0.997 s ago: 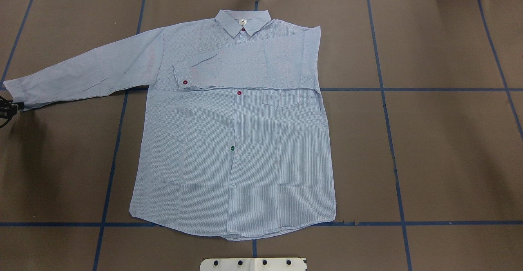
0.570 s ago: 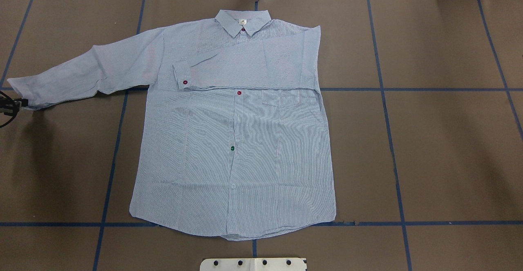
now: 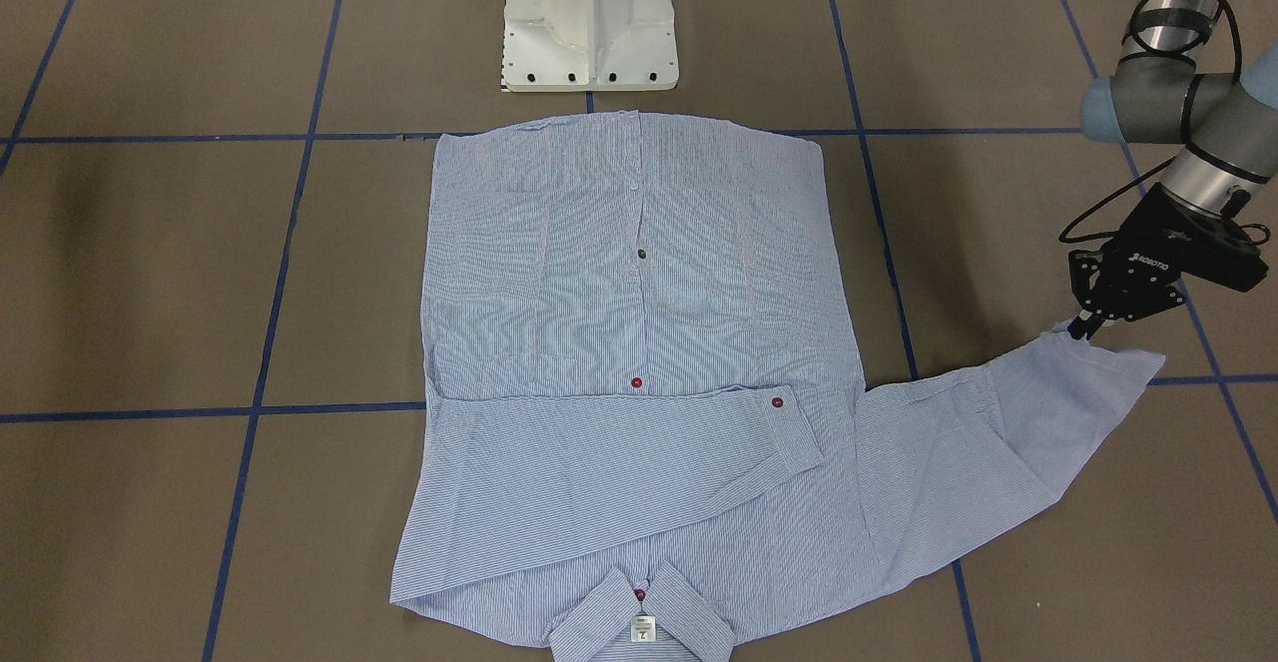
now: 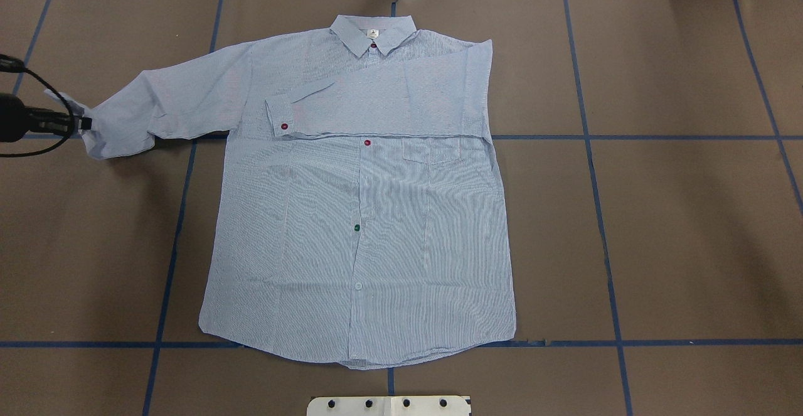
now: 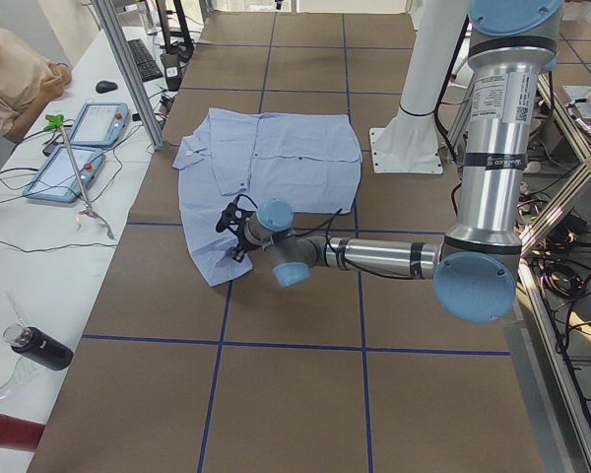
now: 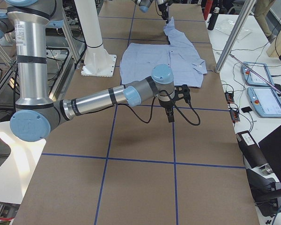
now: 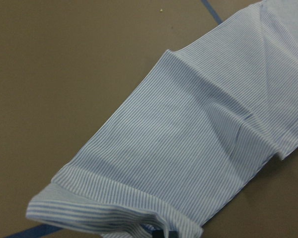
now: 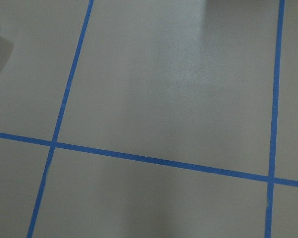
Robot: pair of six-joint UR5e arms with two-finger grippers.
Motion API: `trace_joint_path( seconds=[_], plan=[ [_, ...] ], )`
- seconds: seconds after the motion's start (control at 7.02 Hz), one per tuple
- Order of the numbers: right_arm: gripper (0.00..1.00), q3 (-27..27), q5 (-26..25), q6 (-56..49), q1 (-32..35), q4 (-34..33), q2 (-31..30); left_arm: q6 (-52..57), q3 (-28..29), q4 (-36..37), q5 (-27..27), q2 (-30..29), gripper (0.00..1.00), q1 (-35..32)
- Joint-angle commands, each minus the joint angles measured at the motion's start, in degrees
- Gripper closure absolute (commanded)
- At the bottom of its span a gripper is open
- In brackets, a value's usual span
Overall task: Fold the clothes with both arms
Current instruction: 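Fold the held sleeve across the shirt body with the left gripper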
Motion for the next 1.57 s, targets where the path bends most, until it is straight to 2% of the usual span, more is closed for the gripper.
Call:
trace_joint_path(
  seconds=[0.0,0.14,0.43,0.71,1.0,1.14,1.28,1.42],
  plan=[
    [0.00,-0.1,0.0,0.2,-0.1,-0.1,0.0,-5.7,-8.0,17.6,0.3,-9.2,1.00,0.9],
    [0.00,-0.1,0.0,0.2,-0.1,-0.1,0.0,-10.5,-8.0,23.4,0.4,-15.8,1.00,4.8],
    [0.00,-0.2,-0.1,0.3,-0.1,-0.1,0.0,-20.7,-7.4,35.8,5.8,-29.2,1.00,13.5],
    [0.00,-0.2,-0.1,0.3,-0.1,-0.1,0.0,-28.2,-2.4,37.0,8.6,-38.6,1.00,18.6],
    [0.00,-0.3,-0.1,0.3,-0.1,-0.1,0.0,-34.0,6.8,36.9,12.8,-47.3,1.00,21.9],
    [0.00,-0.3,-0.1,0.3,-0.1,-0.1,0.0,-35.5,13.2,36.7,15.5,-51.6,1.00,23.3],
    [0.00,-0.5,-0.1,0.3,-0.1,-0.1,0.1,-35.3,15.0,35.9,17.0,-51.7,1.00,24.7],
    [0.00,-1.0,-0.1,0.2,-0.1,-0.1,0.6,-34.2,15.2,35.9,17.3,-51.5,0.13,25.7]
  ],
)
